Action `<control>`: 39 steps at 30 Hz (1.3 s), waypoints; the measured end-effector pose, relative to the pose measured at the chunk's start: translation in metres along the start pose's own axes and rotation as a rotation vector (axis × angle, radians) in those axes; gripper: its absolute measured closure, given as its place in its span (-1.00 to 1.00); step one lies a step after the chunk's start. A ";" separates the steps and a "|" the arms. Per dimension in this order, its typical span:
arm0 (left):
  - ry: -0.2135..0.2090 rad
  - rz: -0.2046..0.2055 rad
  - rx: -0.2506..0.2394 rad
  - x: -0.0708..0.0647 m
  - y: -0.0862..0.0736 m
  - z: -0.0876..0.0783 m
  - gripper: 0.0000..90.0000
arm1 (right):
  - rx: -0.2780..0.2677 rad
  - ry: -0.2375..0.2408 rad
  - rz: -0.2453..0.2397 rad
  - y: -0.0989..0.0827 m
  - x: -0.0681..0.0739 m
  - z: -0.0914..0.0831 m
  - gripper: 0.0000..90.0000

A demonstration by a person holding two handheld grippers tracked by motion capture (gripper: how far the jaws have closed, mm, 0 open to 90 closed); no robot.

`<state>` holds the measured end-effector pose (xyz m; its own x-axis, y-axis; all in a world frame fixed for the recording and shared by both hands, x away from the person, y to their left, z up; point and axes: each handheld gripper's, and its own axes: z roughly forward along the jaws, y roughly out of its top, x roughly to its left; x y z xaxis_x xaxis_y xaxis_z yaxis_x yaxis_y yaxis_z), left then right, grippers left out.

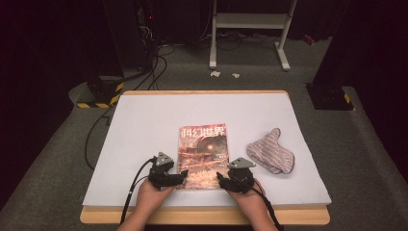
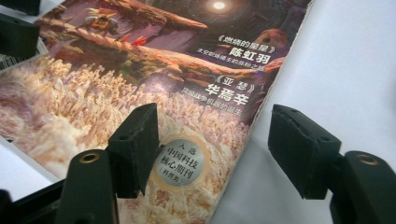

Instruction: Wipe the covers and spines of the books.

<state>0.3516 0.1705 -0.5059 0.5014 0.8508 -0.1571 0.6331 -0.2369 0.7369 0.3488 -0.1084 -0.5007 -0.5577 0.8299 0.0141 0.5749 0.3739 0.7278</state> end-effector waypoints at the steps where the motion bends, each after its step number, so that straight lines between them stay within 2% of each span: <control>1: -0.003 0.001 0.001 -0.001 0.000 0.001 -0.33 | 0.002 0.004 0.000 0.000 0.000 0.000 -0.23; 3: -0.003 0.009 0.003 -0.004 0.001 0.002 -0.33 | 0.011 0.033 0.004 0.001 0.001 0.001 -0.23; 6: -0.034 0.007 0.000 -0.005 0.002 0.003 -0.30 | 0.016 0.035 0.017 0.001 0.002 0.002 -0.23; 8: -0.033 -0.002 0.002 -0.005 0.002 0.004 -0.29 | 0.016 0.036 0.022 0.001 0.002 0.002 -0.22; 13: -0.069 -0.066 -0.021 0.002 0.002 0.001 -0.21 | 0.005 0.006 0.007 0.001 0.007 0.002 -0.21; 16: -0.089 -0.078 -0.108 0.002 0.002 -0.008 -0.12 | 0.002 -0.011 -0.009 0.001 0.010 0.001 -0.20; 20: -0.148 -0.085 -0.234 -0.002 0.006 -0.021 -0.04 | -0.007 -0.024 -0.020 0.000 0.013 0.001 -0.20; 21: -0.165 -0.086 -0.259 -0.004 0.007 -0.023 -0.04 | -0.010 -0.023 -0.023 0.000 0.014 0.001 -0.20; 23: -0.183 -0.091 -0.275 -0.007 0.007 -0.024 -0.04 | -0.012 -0.026 -0.025 0.000 0.016 0.001 -0.20; 25: -0.169 -0.085 -0.278 -0.009 0.006 -0.023 -0.04 | -0.016 -0.035 -0.029 0.000 0.018 0.001 -0.19; 28: -0.196 -0.118 -0.271 -0.008 0.004 -0.022 -0.04 | -0.016 -0.036 -0.029 0.000 0.018 0.001 -0.19; 31: -0.190 -0.129 -0.266 -0.008 0.003 -0.022 -0.04 | -0.016 -0.036 -0.028 0.000 0.018 0.001 -0.19; 35: -0.186 -0.133 -0.258 -0.008 0.000 -0.022 -0.04 | -0.015 -0.035 -0.029 0.001 0.018 0.001 -0.19; 37: -0.165 -0.113 -0.255 -0.009 -0.003 -0.022 -0.05 | -0.015 -0.033 -0.027 0.000 0.017 0.001 -0.19; 39: -0.182 -0.127 -0.255 -0.007 -0.003 -0.023 -0.05 | -0.015 -0.028 -0.021 0.000 0.017 0.001 -0.19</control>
<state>0.3326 0.1759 -0.4922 0.5397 0.7631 -0.3555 0.5405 0.0097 0.8413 0.3405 -0.0940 -0.5013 -0.5523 0.8334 -0.0198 0.5541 0.3848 0.7381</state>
